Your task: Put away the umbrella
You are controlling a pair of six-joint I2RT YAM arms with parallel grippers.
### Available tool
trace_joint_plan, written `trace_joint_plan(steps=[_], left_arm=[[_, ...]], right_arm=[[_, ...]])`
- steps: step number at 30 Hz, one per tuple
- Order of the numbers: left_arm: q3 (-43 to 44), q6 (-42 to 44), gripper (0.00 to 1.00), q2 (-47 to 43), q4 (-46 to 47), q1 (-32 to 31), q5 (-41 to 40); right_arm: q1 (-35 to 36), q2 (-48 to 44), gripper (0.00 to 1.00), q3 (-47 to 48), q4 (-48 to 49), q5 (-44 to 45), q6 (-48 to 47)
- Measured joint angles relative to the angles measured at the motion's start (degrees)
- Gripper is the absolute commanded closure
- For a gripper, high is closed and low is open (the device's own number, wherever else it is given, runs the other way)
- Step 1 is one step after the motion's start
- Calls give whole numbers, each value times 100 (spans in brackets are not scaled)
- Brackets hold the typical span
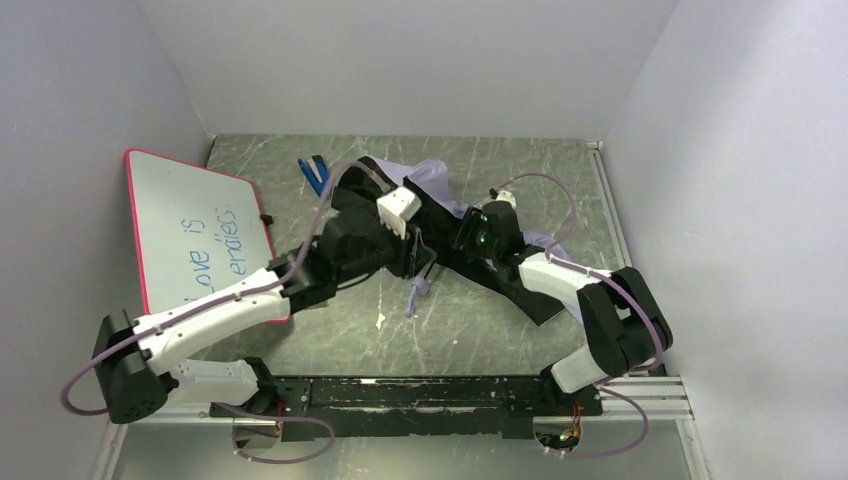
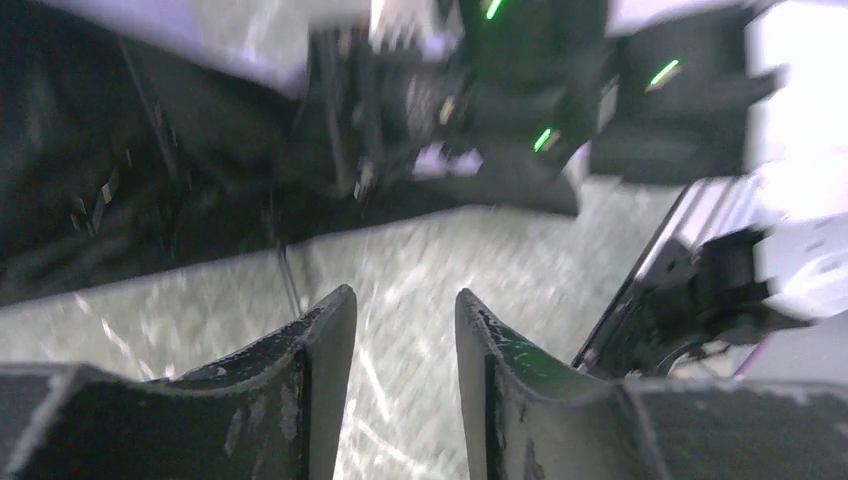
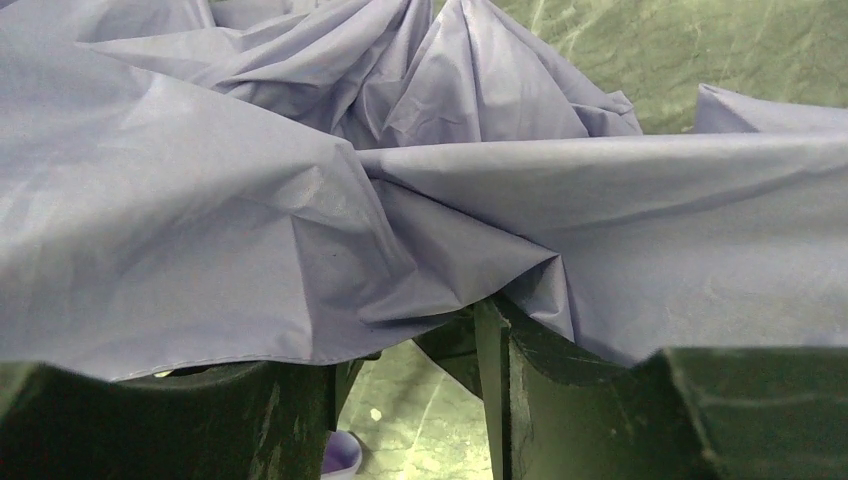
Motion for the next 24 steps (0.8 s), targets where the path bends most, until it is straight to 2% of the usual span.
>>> trace_joint_plan(steps=[3, 6, 10, 13, 17, 24], left_arm=[[935, 168, 59, -70, -352, 0, 37], [2319, 409, 60, 197, -691, 4, -59], [3939, 785, 62, 850, -1137, 175, -393], [4791, 1036, 61, 1526, -1593, 529, -520], [4999, 1316, 64, 2288, -2155, 1019, -470], [4752, 1655, 84, 3230, -2741, 1423, -243]], right_arm=[[0, 17, 49, -7, 35, -17, -7], [0, 17, 49, -15, 55, -24, -24], [0, -4, 49, -22, 50, -22, -52], [0, -66, 49, -26, 35, -24, -87], [0, -153, 49, -26, -22, -26, -129], [0, -208, 49, -26, -87, -44, -168]])
